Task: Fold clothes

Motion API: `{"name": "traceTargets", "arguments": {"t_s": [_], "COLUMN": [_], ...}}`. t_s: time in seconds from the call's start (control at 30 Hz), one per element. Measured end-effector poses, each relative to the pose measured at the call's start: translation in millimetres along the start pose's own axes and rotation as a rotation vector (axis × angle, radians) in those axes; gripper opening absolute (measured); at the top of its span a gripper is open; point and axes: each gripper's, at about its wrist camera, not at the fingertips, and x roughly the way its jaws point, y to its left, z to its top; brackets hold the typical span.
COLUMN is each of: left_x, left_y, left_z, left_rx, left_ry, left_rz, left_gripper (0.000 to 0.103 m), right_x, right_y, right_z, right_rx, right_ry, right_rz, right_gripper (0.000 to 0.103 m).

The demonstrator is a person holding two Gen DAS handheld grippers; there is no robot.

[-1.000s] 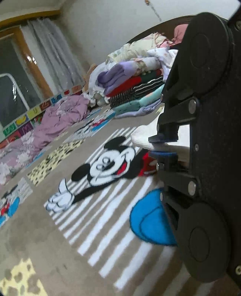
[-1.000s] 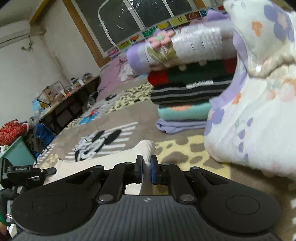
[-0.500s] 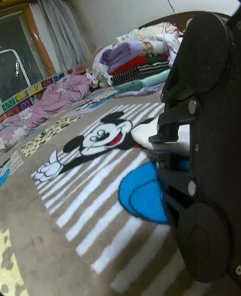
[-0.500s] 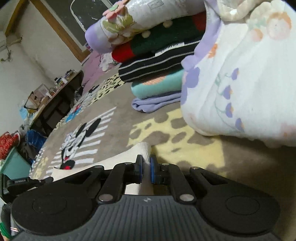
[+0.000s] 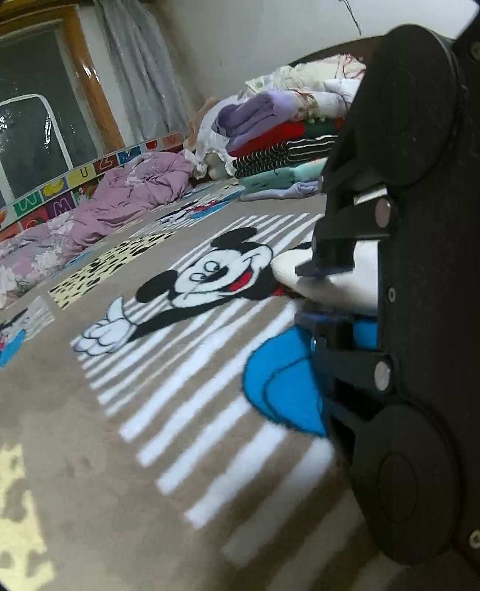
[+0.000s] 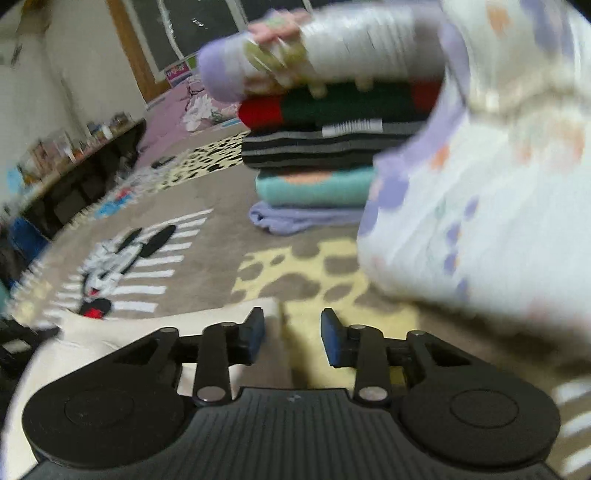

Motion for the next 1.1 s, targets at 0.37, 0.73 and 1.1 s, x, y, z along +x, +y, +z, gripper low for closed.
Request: {"name": "traceTargets", "arguments": {"t_s": [0.37,0.73,1.1], "left_x": [5,6,-51], "left_y": [-39,-14,-58], "left_z": [-11,-13,-68], "left_rx": [0.16,0.074,0.279], "left_ry": [0.025,0.033,-0.051], "left_rz": [-0.07,0.029,0.068], "left_gripper": [0.02,0.005,0.041], "right_x": [-3,11,-93], "right_y": [32,-10,6], "right_z": [8,1,-36], "right_rx": [-0.138,0.071,0.049], "right_ry": [-0.015,0.04,-0.05], "right_rz": [0.108,0.066,0.168], "right_gripper": [0.031,0.018,0.018]}}
